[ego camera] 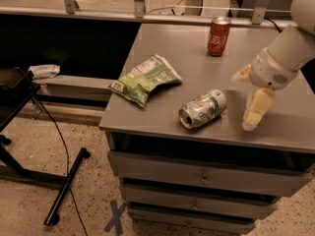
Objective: Knock 7up can over
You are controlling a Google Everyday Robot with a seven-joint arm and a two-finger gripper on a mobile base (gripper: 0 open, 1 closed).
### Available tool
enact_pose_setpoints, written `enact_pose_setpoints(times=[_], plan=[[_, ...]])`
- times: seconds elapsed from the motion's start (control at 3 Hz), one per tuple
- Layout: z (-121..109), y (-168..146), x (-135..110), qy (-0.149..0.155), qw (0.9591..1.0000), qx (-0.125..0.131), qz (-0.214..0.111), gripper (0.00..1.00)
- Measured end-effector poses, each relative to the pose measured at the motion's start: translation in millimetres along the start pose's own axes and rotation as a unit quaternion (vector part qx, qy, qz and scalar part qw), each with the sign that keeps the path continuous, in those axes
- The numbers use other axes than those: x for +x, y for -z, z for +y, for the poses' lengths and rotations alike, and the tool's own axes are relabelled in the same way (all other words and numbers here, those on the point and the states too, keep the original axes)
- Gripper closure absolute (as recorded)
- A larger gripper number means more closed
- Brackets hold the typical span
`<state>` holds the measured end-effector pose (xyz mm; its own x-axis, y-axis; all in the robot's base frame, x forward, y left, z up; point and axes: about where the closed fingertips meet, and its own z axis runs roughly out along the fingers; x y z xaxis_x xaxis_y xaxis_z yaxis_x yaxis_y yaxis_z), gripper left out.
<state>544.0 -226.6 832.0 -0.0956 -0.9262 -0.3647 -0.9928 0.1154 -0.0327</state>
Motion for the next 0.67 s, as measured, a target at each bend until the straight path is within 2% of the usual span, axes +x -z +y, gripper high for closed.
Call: enact_pose_setpoints(times=[0.33,0.67], plan=[[4.1,48.7,-29.8,0.033,0.9983,0.013,0.047,0.00],[3.9,52.9,-35.2,0.040,0.9977,0.014,0.053,0.00]])
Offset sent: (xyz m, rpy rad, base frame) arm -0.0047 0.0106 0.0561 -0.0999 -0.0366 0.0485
